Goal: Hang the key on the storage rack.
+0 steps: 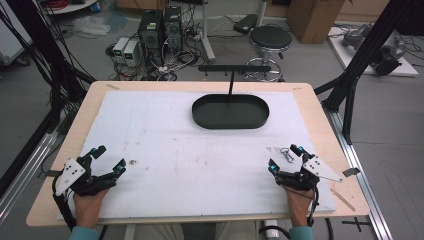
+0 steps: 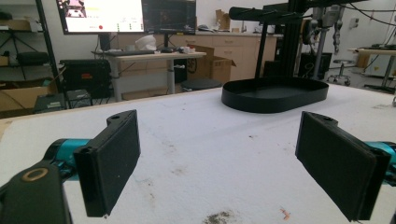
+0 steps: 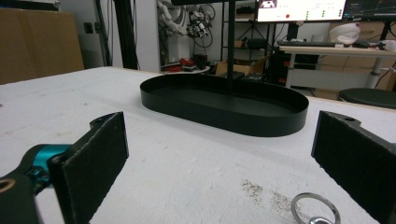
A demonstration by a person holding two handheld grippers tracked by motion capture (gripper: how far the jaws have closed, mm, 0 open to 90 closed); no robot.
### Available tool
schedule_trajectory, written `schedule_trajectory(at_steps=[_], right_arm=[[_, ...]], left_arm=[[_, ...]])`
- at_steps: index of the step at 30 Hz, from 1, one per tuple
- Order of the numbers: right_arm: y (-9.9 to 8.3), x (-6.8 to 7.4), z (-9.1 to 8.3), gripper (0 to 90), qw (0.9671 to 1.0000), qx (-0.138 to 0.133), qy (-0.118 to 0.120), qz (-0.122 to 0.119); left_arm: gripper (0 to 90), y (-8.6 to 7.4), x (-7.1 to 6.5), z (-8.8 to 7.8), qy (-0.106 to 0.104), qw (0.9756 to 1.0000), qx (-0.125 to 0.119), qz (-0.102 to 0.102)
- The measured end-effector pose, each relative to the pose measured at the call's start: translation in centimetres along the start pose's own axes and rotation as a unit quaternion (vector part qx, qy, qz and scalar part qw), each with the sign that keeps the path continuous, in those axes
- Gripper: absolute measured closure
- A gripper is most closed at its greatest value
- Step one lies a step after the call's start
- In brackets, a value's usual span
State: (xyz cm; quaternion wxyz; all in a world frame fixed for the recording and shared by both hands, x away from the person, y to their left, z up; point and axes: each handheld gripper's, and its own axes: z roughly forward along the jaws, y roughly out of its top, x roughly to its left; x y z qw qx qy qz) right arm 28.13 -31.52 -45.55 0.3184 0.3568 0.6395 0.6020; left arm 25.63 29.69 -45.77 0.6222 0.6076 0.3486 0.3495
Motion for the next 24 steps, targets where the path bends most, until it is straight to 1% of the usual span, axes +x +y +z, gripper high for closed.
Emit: schedule_trajectory(at_steps=[4,9,21,24], right_arm=[[-0.03,-0.01,-0.03,3.2,1.0000,-0.003,0.000,-0.006],[0.00,0.00,0.00,3.1,1.0000,0.000,0.000,-0.002],[0.04,0.24,0.12,3.2,0.9998,0.005,-0.004,-0.017],[0.07,0.17,0.13,3.2,0.9999,0.007,-0.001,-0.013]], left_arm=[[14.3,0.00,0.01,-0.01,0.000,1.0000,0.000,0.000],[14.3,-0.01,-0.07,-0.02,-0.001,1.0000,-0.002,0.001],[14.3,-0.01,-0.04,-0.02,0.000,1.0000,-0.002,0.001],[14.3,-0.01,-0.01,-0.02,-0.001,1.0000,-0.001,0.000]])
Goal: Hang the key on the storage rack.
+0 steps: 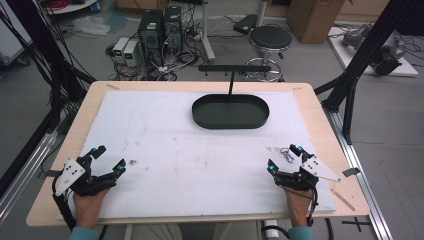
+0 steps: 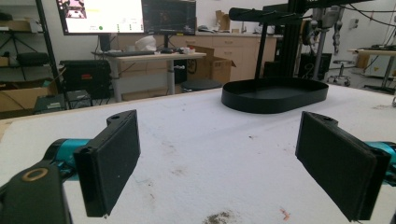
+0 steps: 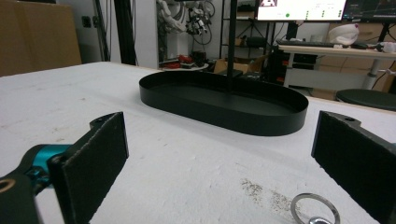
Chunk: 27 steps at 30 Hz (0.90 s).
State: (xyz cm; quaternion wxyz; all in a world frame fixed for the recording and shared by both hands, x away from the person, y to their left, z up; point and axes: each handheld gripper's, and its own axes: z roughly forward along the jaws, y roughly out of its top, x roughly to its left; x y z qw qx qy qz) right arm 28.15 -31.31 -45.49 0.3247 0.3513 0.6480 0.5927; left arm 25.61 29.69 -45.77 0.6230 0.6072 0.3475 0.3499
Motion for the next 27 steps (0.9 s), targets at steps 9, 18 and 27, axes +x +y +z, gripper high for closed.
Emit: schedule_trajectory(at_steps=[9,18,27], right_arm=[[0.8,-0.7,0.4,3.1,0.9993,0.025,0.028,0.005],[4.9,-3.3,1.0,3.1,0.9951,0.087,0.047,-0.004],[7.5,-5.0,2.1,3.1,0.9855,0.150,0.079,-0.015]], left_arm=[[14.3,0.0,0.0,0.0,0.000,1.0000,0.000,0.000],[14.3,0.0,0.0,0.0,0.001,1.0000,0.000,0.000],[14.3,0.0,0.0,0.0,-0.001,1.0000,0.000,0.000]])
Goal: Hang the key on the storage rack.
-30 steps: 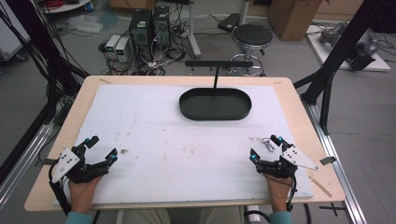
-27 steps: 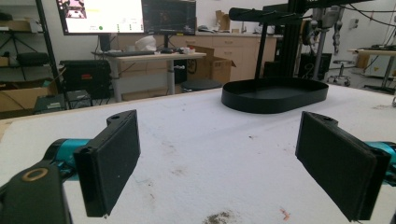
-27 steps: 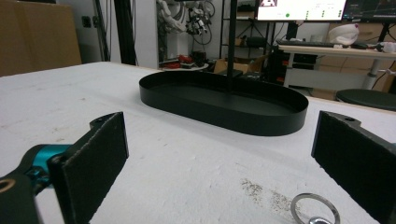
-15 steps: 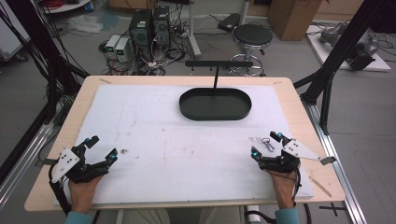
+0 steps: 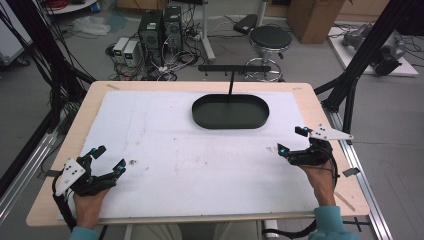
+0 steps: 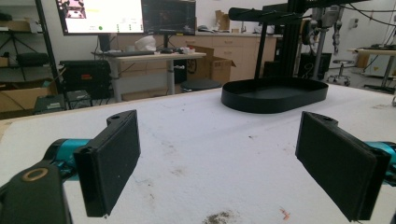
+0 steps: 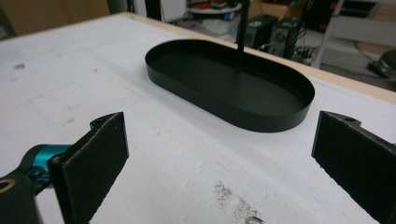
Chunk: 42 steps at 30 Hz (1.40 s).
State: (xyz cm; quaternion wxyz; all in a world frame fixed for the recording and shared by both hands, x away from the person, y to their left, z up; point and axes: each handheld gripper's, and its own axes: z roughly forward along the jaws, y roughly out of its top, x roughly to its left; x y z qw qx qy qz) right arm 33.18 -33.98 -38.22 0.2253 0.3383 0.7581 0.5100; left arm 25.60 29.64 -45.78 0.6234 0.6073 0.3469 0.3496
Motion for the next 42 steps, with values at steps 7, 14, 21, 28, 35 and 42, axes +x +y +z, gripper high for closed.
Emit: schedule_trajectory(at_steps=[7,14,21,28,35,42], right_arm=[[1.3,-1.3,0.7,3.2,0.9984,0.050,0.017,-0.019],[1.8,-2.8,1.1,3.2,0.9952,0.090,0.027,-0.026],[2.0,-4.1,1.7,3.2,0.9894,0.137,0.036,-0.035],[1.5,-4.6,2.5,3.2,0.9823,0.174,0.050,-0.046],[1.1,-4.9,3.3,4.3,0.9766,0.198,0.064,-0.056],[0.6,-5.3,3.8,6.7,0.9670,0.234,0.079,-0.064]], left_arm=[[14.3,0.0,0.0,0.0,0.000,1.0000,0.000,0.001],[14.3,0.0,0.0,0.0,0.000,1.0000,0.000,0.000],[14.3,0.0,0.0,0.0,0.000,1.0000,0.000,0.001],[14.3,0.0,0.0,0.0,0.000,1.0000,0.000,0.000],[14.3,0.0,0.0,0.0,0.000,1.0000,0.000,0.000],[14.3,0.0,0.0,0.0,0.000,1.0000,0.000,0.000]])
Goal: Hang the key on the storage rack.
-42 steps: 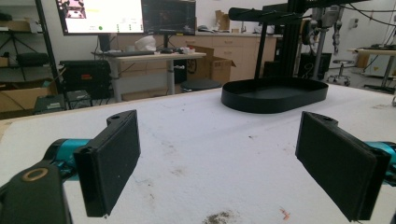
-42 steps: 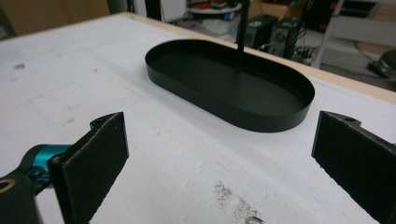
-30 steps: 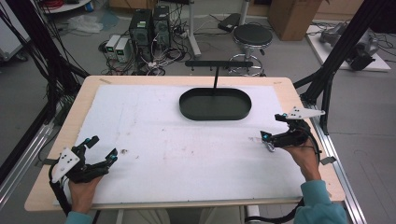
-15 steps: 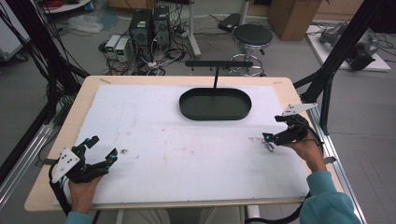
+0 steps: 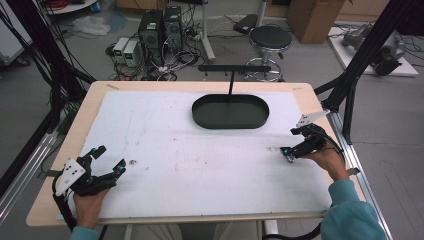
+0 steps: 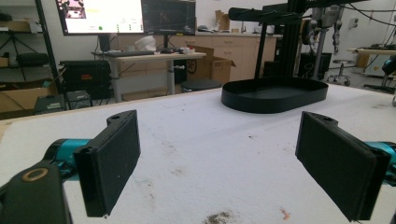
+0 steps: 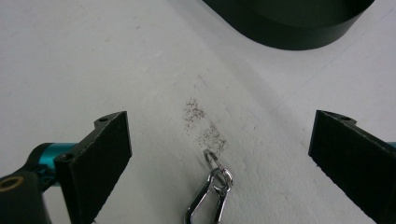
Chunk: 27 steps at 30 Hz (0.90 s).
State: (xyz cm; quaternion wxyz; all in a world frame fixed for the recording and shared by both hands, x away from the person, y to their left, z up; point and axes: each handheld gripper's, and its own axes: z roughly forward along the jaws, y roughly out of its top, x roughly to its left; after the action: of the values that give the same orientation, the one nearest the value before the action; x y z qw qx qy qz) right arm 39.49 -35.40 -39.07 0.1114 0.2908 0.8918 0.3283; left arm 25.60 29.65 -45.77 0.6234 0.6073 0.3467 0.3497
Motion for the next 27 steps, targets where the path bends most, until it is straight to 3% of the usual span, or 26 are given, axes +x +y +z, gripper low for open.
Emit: schedule_trajectory(at_steps=[8,12,27], right_arm=[[-0.2,-0.2,0.3,16.8,0.9996,0.023,0.018,-0.001],[-0.5,-0.5,0.6,20.8,0.9986,0.043,0.027,0.013],[-0.8,-0.7,1.1,44.5,0.9957,0.088,0.028,-0.011]], left_arm=[[14.3,0.0,0.0,0.0,0.000,1.0000,0.000,0.000],[14.3,0.0,0.0,0.0,-0.001,1.0000,0.000,-0.001],[14.3,0.0,0.0,0.0,-0.001,1.0000,-0.001,-0.001]])
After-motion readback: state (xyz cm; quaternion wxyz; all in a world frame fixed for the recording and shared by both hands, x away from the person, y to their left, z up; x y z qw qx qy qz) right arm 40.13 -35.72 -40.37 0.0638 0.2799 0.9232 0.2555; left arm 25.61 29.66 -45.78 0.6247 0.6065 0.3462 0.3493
